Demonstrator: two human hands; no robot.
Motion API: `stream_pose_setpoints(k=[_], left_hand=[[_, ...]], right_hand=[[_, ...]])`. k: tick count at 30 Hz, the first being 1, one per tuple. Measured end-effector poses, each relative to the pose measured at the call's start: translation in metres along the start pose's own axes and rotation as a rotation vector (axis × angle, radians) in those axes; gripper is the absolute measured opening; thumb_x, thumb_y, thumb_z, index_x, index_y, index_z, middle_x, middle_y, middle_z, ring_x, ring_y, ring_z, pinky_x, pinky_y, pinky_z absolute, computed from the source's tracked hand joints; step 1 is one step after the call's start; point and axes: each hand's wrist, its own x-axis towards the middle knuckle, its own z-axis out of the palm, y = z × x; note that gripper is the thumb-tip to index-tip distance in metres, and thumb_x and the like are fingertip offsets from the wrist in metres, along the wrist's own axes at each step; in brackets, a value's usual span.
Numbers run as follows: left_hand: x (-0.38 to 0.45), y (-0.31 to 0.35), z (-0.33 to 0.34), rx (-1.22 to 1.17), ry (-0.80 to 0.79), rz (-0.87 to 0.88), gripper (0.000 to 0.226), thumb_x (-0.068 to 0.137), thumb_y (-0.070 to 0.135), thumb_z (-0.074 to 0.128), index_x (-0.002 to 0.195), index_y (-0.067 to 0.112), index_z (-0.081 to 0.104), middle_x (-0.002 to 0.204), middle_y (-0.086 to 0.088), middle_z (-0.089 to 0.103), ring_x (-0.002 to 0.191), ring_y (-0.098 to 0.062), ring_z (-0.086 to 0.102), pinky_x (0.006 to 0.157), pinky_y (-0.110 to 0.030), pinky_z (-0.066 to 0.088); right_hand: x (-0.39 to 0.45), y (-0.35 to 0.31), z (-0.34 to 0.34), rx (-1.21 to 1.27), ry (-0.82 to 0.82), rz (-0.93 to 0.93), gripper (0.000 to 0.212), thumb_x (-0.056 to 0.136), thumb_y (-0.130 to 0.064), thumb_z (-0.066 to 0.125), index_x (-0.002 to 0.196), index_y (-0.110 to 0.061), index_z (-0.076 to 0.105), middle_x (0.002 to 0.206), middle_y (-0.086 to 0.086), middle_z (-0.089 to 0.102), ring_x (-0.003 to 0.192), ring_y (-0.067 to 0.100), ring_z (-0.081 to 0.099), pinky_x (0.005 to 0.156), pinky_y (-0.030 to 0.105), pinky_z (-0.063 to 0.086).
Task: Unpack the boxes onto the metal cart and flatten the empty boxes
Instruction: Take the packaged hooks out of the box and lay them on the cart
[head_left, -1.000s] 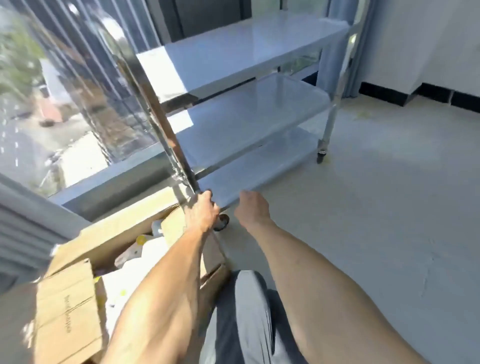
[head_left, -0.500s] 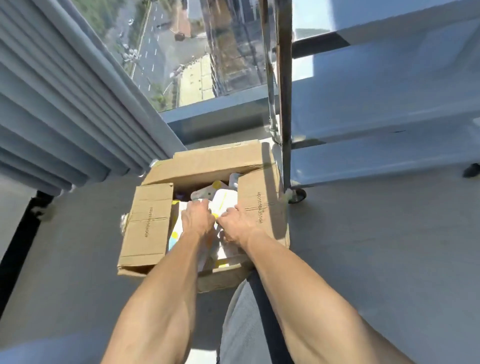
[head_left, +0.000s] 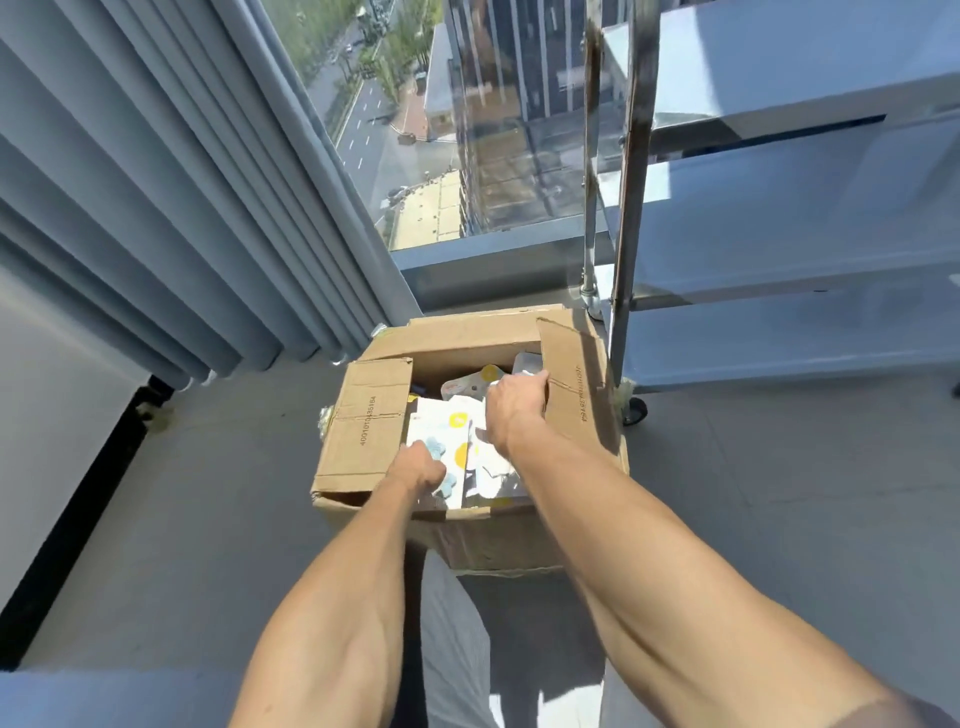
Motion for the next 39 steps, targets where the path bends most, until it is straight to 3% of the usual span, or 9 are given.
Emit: stream_pose_setpoints(k=[2, 5, 7, 12, 19, 22, 24, 32, 39], left_hand=[[-0.009, 0.004, 0.001, -0.021, 0.073, -0.054, 0.037, 0.092, 0.029, 0.056, 0.125, 0.011, 0.054, 0.138, -0.017, 0.049, 0.114, -0.032, 0.056, 0.094, -0.040, 0.052], [-0.017, 0.016, -0.008, 0.080, 0.192, -0.122, 0.059, 0.089, 0.041, 0.060, 0.138, 0.012, 0.044, 0.158, -0.024, 0.017, 0.140, -0.039, 0.030, 0.110, -0.046, 0.034], [-0.013, 0.014, -0.023, 0.079, 0.244, -0.137, 0.067, 0.087, 0.044, 0.058, 0.143, 0.012, 0.040, 0.159, -0.025, 0.013, 0.142, -0.039, 0.023, 0.111, -0.046, 0.026], [0.021, -0.033, -0.042, 0.088, 0.297, -0.274, 0.066, 0.086, 0.041, 0.060, 0.145, 0.015, 0.041, 0.161, -0.027, 0.002, 0.149, -0.042, 0.002, 0.112, -0.045, 0.021], [0.061, -0.095, -0.030, -0.075, 0.169, -0.382, 0.082, 0.081, 0.041, 0.069, 0.145, 0.012, 0.026, 0.148, -0.026, 0.027, 0.133, -0.039, 0.032, 0.105, -0.046, 0.033], [0.079, -0.099, -0.020, -0.163, 0.185, -0.330, 0.098, 0.081, 0.041, 0.074, 0.151, 0.009, 0.013, 0.149, -0.026, 0.032, 0.134, -0.042, 0.038, 0.107, -0.053, 0.034], [0.088, -0.098, -0.016, -0.146, 0.213, -0.329, 0.098, 0.081, 0.036, 0.075, 0.150, 0.005, 0.013, 0.147, -0.025, 0.034, 0.132, -0.040, 0.039, 0.104, -0.054, 0.037], [0.098, -0.100, -0.007, -0.039, 0.307, -0.321, 0.070, 0.085, 0.025, 0.073, 0.134, 0.005, 0.028, 0.127, -0.026, 0.048, 0.116, -0.038, 0.051, 0.093, -0.048, 0.044], [0.096, -0.096, 0.000, 0.009, 0.333, -0.336, 0.092, 0.080, 0.042, 0.074, 0.143, 0.004, 0.020, 0.134, -0.023, 0.042, 0.118, -0.034, 0.046, 0.094, -0.046, 0.041]], right_hand=[[-0.006, 0.005, -0.007, -0.023, -0.018, 0.076, 0.043, 0.092, -0.038, 0.052, 0.127, -0.015, 0.059, 0.123, 0.007, 0.062, 0.117, 0.030, 0.057, 0.108, 0.055, 0.032], [-0.015, 0.016, -0.002, -0.050, -0.091, 0.233, 0.051, 0.098, -0.031, 0.040, 0.142, -0.007, 0.046, 0.142, 0.022, 0.049, 0.133, 0.044, 0.043, 0.111, 0.061, 0.026], [-0.019, 0.025, 0.012, 0.013, -0.171, 0.352, 0.056, 0.101, -0.030, 0.035, 0.150, -0.003, 0.033, 0.152, 0.030, 0.031, 0.140, 0.051, 0.027, 0.112, 0.067, 0.019], [-0.021, 0.058, 0.061, 0.300, -0.283, 0.550, 0.057, 0.096, -0.022, 0.044, 0.149, -0.008, 0.035, 0.156, 0.029, 0.021, 0.142, 0.058, 0.007, 0.109, 0.067, 0.021], [-0.004, 0.055, 0.099, 0.515, -0.214, 0.629, 0.069, 0.082, -0.029, 0.062, 0.144, -0.013, 0.037, 0.128, 0.023, 0.051, 0.113, 0.040, 0.054, 0.089, 0.048, 0.051], [0.007, 0.043, 0.101, 0.537, -0.172, 0.700, 0.090, 0.087, -0.023, 0.062, 0.153, -0.005, 0.004, 0.133, 0.025, 0.047, 0.117, 0.038, 0.052, 0.093, 0.047, 0.048], [0.010, 0.036, 0.099, 0.525, -0.136, 0.760, 0.099, 0.086, -0.022, 0.065, 0.152, 0.000, -0.006, 0.132, 0.028, 0.047, 0.115, 0.038, 0.052, 0.092, 0.047, 0.048], [0.014, 0.033, 0.117, 0.441, -0.121, 0.803, 0.104, 0.080, -0.017, 0.071, 0.150, 0.001, -0.003, 0.108, 0.023, 0.055, 0.089, 0.031, 0.057, 0.065, 0.035, 0.047], [0.007, 0.031, 0.112, 0.397, -0.096, 0.770, 0.108, 0.079, -0.021, 0.072, 0.151, 0.002, -0.005, 0.118, 0.026, 0.050, 0.097, 0.031, 0.056, 0.071, 0.040, 0.051]])
